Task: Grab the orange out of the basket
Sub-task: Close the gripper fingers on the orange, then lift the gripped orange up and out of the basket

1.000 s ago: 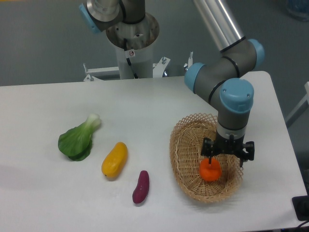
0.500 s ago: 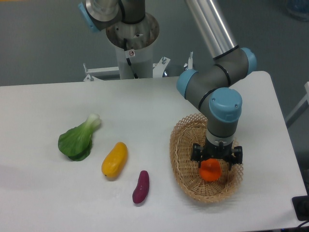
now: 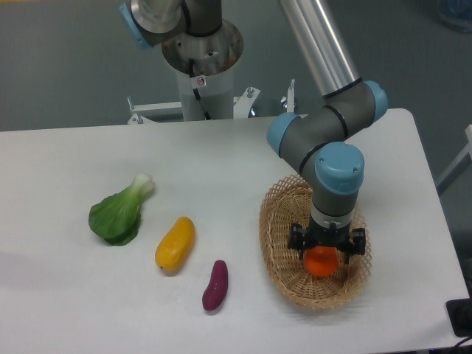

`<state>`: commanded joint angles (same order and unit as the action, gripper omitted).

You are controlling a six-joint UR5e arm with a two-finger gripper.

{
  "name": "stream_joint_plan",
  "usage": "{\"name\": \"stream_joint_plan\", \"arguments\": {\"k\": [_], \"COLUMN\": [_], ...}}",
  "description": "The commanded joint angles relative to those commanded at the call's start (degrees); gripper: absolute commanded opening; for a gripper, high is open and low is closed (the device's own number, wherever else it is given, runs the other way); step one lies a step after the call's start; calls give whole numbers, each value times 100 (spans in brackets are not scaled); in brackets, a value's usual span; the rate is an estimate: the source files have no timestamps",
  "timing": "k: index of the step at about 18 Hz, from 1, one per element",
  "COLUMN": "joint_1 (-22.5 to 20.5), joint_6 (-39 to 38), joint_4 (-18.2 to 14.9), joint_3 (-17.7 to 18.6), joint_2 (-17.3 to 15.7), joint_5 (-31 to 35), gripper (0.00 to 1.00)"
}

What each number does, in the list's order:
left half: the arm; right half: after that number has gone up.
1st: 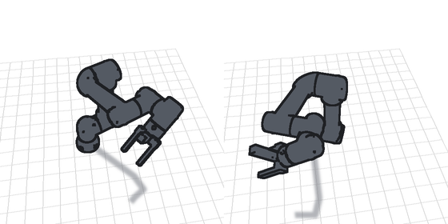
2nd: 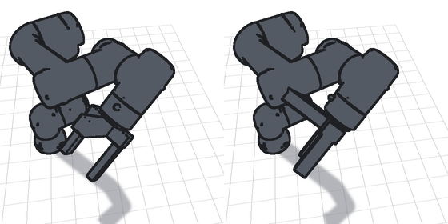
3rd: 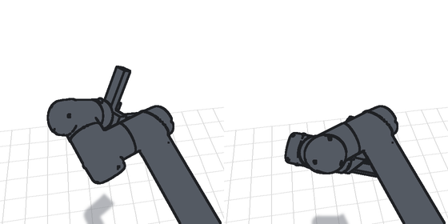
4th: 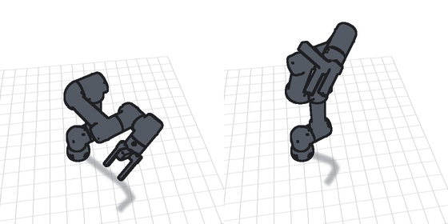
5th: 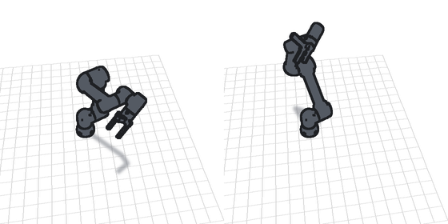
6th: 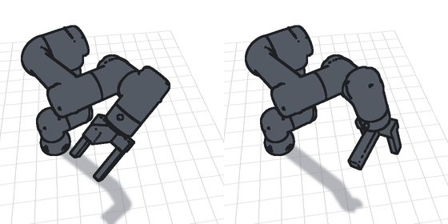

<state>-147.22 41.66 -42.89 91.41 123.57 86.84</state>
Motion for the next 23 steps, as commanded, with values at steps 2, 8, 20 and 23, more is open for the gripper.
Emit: {"name": "stream_joint_plan", "arguments": {"k": [2,8,20,23], "joint_1": [0,0,-9,-18], "joint_6": [-26,-9,44,114], "joint_4": [-9,9,0,-9], "joint_3": [17,123,-52,-298], "joint_2": [9,26,-52,-140], "joint_5": [0,0,9,26], "gripper": [100,100,55,55]}}
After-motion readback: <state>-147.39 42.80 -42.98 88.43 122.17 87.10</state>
